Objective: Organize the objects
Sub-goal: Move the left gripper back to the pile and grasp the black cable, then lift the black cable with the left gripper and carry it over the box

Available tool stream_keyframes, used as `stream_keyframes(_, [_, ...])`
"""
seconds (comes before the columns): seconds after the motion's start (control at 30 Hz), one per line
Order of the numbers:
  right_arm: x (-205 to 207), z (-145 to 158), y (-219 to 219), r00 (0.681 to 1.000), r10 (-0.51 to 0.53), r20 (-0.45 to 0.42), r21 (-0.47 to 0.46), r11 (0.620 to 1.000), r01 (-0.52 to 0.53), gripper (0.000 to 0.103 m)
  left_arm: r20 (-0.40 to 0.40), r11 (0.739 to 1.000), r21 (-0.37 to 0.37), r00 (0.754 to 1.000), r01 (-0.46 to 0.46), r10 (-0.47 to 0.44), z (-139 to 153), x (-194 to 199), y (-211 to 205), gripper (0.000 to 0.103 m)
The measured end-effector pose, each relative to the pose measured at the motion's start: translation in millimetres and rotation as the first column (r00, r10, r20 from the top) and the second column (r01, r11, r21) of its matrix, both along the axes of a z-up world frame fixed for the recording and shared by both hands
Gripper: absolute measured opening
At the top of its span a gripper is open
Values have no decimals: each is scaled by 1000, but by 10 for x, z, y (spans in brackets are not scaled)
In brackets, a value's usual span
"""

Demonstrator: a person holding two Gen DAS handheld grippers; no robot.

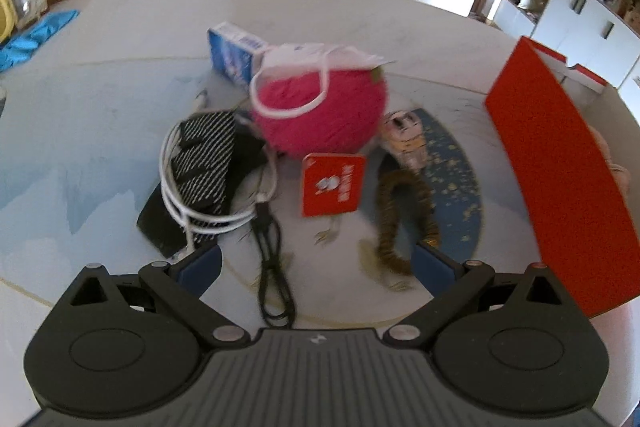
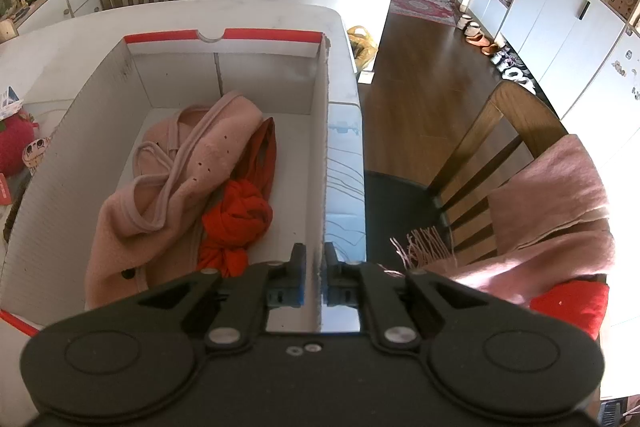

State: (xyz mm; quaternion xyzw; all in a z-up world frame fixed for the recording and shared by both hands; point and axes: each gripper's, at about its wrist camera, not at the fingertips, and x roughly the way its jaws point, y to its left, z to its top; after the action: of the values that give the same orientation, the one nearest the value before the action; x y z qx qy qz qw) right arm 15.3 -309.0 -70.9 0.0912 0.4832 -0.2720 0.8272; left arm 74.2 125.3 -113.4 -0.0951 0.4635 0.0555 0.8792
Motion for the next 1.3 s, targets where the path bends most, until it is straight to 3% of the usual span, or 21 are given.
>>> stream_keyframes(0.37, [-8,3,6,1000,-5,-4,-3,1000,5,7,-18,1000,-10,999,-27,26,-250,-29,141,99])
stream_keyframes(0.57, [-5,3,6,1000,-6,-4,-4,1000,6,7,-19,998,54,1000,-15,16,-288,-33,119,79])
stream_keyframes(0.63, [-6,3,4,1000,-8,-3,-3,1000,8,7,-20,996,87,1000,-11,13,-278,-24,100,63])
stream_keyframes(0.77, [1,3,6,1000,-9,-4,-3,1000,9,7,-26,992,126,1000,9,-6,-266,-17,56,47])
stream_keyframes(0.83, [-3,4,6,1000,-9,-3,-3,1000,9,7,-27,992,126,999,22,-18,-252,-19,38,31])
stream_keyframes(0.9, [-2,4,6,1000,-10,-4,-4,1000,10,7,-36,991,128,999,26,-22,-248,-14,25,29])
stream_keyframes(1.0, [-3,5,7,1000,-10,-4,-4,1000,10,7,-46,992,124,999,26,-20,-241,3,25,15])
stream_keyframes(1.3, [-22,12,4,1000,-20,-3,-8,1000,20,5,-63,995,98,998,33,-27,-151,-35,12,12])
